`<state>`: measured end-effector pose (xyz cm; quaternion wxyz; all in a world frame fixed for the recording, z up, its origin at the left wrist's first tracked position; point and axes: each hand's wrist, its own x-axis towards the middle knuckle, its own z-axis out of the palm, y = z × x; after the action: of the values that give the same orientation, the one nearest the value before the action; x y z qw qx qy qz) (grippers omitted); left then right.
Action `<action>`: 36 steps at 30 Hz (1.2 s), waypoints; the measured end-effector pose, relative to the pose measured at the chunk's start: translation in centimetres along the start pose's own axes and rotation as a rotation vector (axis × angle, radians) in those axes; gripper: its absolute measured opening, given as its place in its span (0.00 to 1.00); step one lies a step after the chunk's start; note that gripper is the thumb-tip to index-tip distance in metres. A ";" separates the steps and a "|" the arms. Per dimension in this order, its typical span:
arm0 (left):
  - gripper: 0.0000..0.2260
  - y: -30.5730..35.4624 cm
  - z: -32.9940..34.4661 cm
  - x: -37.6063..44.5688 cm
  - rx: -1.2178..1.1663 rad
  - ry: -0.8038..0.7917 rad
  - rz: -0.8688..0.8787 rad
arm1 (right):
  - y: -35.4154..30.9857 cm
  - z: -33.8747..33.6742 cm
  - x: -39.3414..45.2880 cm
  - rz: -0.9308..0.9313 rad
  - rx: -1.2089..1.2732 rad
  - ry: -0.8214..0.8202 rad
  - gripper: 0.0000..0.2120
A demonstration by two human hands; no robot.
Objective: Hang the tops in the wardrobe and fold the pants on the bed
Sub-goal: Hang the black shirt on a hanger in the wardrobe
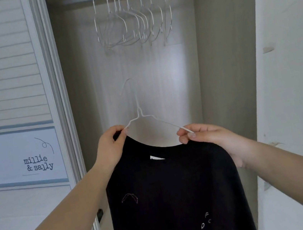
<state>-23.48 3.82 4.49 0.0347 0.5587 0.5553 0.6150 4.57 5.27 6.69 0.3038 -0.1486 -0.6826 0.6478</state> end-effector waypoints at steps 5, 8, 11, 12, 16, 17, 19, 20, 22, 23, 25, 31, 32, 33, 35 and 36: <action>0.15 2.2 -1.5 -0.5 -0.333 -0.059 -0.142 | 0.3 5.1 3.9 0.017 0.002 0.051 0.07; 0.26 4.4 -2.7 -1.2 -0.543 -0.148 -0.168 | -0.1 8.1 6.8 -0.003 0.090 0.089 0.06; 0.30 5.7 -3.4 -1.6 -0.672 -0.217 -0.154 | -0.8 10.5 10.1 -0.066 0.157 0.097 0.06; 0.29 6.0 -3.5 -1.4 -0.686 -0.218 -0.133 | -1.1 11.1 11.4 -0.087 0.164 0.105 0.06; 0.28 6.8 -4.8 0.5 -0.691 -0.082 -0.089 | -3.4 12.8 16.6 -0.177 0.148 0.083 0.06; 0.30 6.8 -5.2 1.2 -0.693 -0.058 -0.081 | -4.0 13.1 17.8 -0.197 0.150 0.078 0.07; 0.35 6.6 -6.3 2.6 -0.697 -0.026 -0.061 | -5.2 13.3 20.4 -0.236 0.153 0.050 0.07; 0.37 6.4 -6.8 3.5 -0.697 -0.013 -0.050 | -5.8 13.3 21.7 -0.254 0.136 0.035 0.07; 0.40 6.2 -7.6 5.6 -0.696 0.024 -0.028 | -7.5 13.3 24.5 -0.292 0.119 0.020 0.06; 0.41 6.0 -7.8 6.7 -0.693 0.034 -0.015 | -8.3 13.2 25.9 -0.316 0.113 0.011 0.05; 0.38 5.3 -7.9 8.8 -0.680 0.052 0.020 | -9.8 12.7 28.7 -0.360 0.103 0.011 0.06; 0.24 3.6 -7.2 15.9 -0.645 0.090 0.056 | -13.7 11.4 37.2 -0.433 0.023 0.024 0.12; 0.22 3.4 -7.1 17.3 -0.637 0.111 0.067 | -14.6 11.3 38.8 -0.450 0.014 0.025 0.13; 0.19 3.2 -7.0 18.4 -0.626 0.121 0.081 | -15.3 11.2 40.1 -0.469 0.006 0.025 0.14; 0.15 2.9 -7.0 20.7 -0.583 0.121 0.140 | -16.8 11.1 43.3 -0.518 -0.011 0.015 0.14; 0.14 2.7 -7.0 21.7 -0.561 0.129 0.160 | -17.6 11.1 44.6 -0.534 -0.018 0.017 0.14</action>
<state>-35.04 12.66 22.19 0.1037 0.5292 0.3189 0.7794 -33.18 21.03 34.00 0.4682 0.0286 -0.7009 0.5373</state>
